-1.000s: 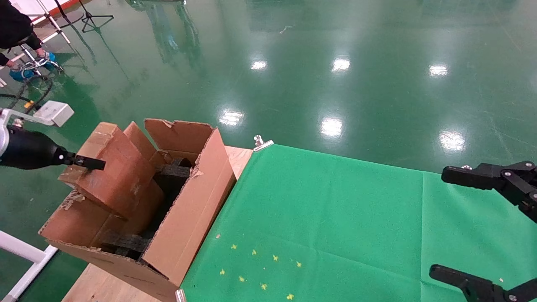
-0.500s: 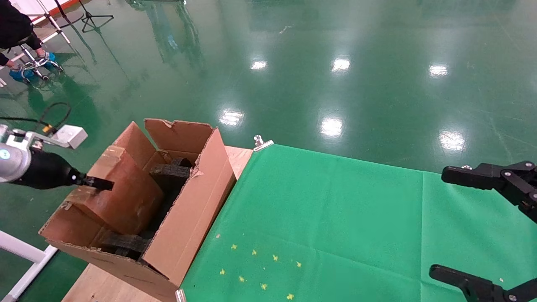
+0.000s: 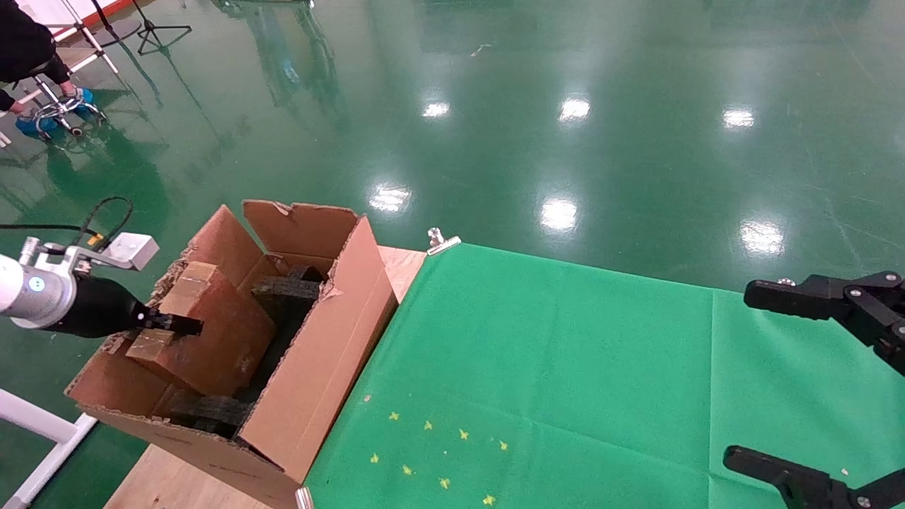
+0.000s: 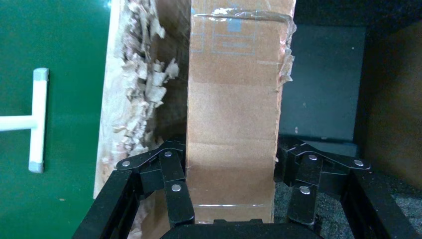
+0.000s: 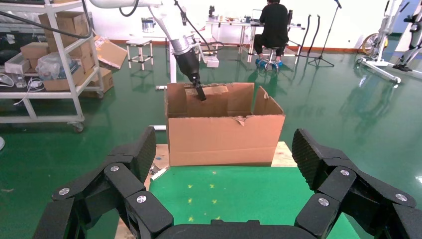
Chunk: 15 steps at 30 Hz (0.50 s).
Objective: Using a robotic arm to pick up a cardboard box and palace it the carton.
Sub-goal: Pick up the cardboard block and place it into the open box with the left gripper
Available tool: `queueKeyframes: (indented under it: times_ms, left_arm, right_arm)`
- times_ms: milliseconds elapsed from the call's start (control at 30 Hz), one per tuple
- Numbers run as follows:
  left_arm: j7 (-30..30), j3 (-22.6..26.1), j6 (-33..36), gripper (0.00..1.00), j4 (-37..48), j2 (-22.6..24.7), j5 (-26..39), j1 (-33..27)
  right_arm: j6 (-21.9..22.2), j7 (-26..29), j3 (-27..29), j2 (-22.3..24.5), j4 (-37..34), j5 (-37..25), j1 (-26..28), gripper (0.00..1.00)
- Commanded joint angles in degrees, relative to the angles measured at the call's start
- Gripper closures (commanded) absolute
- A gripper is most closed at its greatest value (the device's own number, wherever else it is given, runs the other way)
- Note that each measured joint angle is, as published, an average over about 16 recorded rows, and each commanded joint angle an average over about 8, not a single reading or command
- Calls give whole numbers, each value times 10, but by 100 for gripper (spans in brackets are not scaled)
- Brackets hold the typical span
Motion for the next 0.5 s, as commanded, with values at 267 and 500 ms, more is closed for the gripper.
queueKeyframes:
  times_ms: [267, 500]
  left_arm:
    - [5, -2, -6, 100, 24, 18, -4, 14]
    - [5, -2, -21, 100, 34, 31, -4, 25]
  right_arm:
    - [0, 0, 0, 0, 0, 0, 0, 0]
    - [0, 0, 0, 0, 0, 0, 0, 0]
